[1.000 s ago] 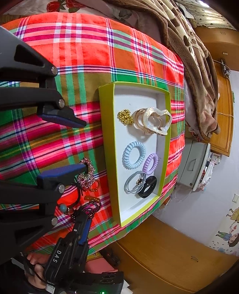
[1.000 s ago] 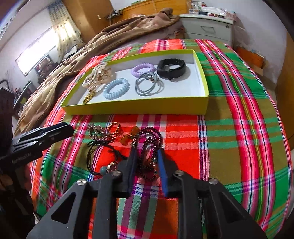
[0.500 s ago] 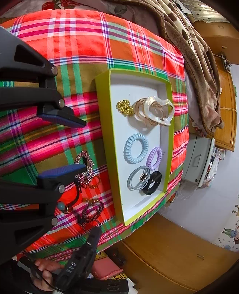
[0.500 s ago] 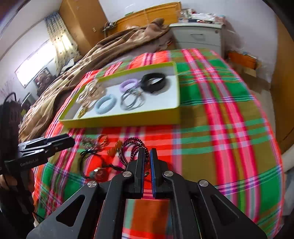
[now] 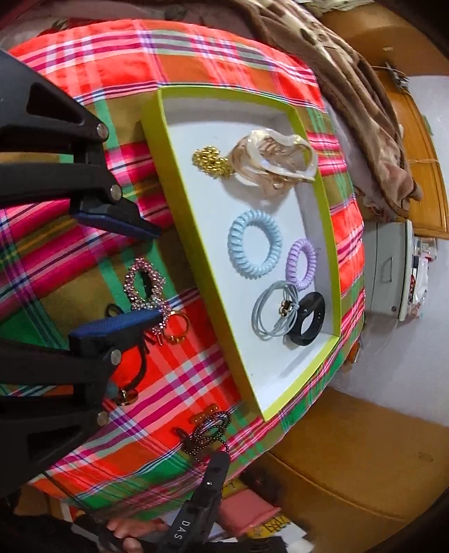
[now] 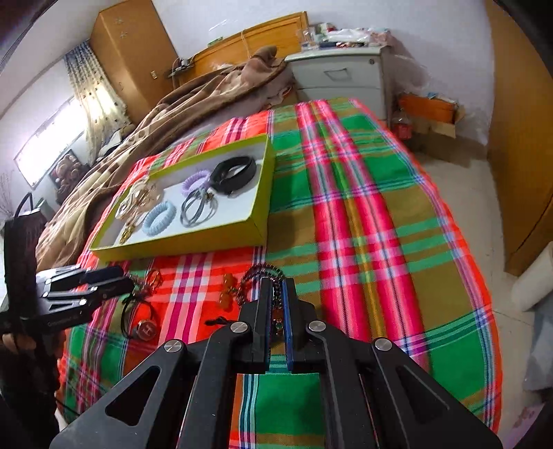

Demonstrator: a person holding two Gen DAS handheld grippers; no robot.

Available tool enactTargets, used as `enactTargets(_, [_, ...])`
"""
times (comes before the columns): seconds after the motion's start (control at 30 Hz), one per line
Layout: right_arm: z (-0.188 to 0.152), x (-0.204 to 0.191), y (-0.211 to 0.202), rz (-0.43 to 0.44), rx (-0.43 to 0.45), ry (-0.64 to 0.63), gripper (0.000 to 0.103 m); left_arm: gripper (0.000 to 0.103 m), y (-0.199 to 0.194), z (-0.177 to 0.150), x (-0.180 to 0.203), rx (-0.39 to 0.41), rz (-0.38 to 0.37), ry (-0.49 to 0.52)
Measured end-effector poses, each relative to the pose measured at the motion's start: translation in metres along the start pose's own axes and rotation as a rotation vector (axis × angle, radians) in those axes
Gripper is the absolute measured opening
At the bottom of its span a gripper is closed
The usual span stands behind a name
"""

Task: Organize jewelry
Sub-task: 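Lift the rhinestone bracelet with the left tool while the right lifts the beaded bracelets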

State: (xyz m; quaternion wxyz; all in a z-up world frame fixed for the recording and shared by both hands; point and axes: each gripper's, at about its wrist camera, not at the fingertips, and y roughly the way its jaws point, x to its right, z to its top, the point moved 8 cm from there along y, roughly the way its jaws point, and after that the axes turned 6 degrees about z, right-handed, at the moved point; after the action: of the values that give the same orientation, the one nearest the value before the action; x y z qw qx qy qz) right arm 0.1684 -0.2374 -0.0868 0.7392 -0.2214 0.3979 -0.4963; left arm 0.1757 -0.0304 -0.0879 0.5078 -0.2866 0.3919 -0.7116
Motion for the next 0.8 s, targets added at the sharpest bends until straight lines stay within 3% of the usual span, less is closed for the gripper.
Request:
enactTargets(0.13, [-0.005, 0.003, 0.005, -0.003, -0.027, -0.001, 0.010, 0.045, 0.005, 0.002, 0.006, -0.009, -0.006, 0.039])
enactTargets(0.27, [-0.010, 0.002, 0.014, -0.008, -0.066, -0.026, 0.041, 0.045, 0.009, 0.006, 0.008, -0.014, -0.016, 0.053])
enactTargets(0.33, [-0.011, -0.004, 0.016, 0.003, -0.073, -0.050, 0.047, 0.045, 0.010, 0.008, 0.009, -0.017, -0.025, 0.059])
enactTargets(0.53, [-0.009, -0.009, 0.022, -0.053, -0.082, -0.087, 0.047, 0.044, 0.013, 0.010, 0.009, -0.036, -0.070, 0.055])
enactTargets(0.6, [-0.009, -0.009, 0.023, -0.060, -0.075, -0.079, 0.047, 0.036, 0.013, 0.010, 0.013, -0.033, -0.072, 0.069])
enactTargets(0.67, [-0.009, -0.006, 0.022, -0.082, -0.065, -0.074, 0.028, 0.035, 0.012, 0.009, 0.016, -0.038, -0.086, 0.079])
enactTargets(0.8, [-0.009, 0.001, 0.018, -0.060, -0.058, -0.038, 0.017, 0.035, 0.009, 0.006, 0.019, -0.036, -0.093, 0.082])
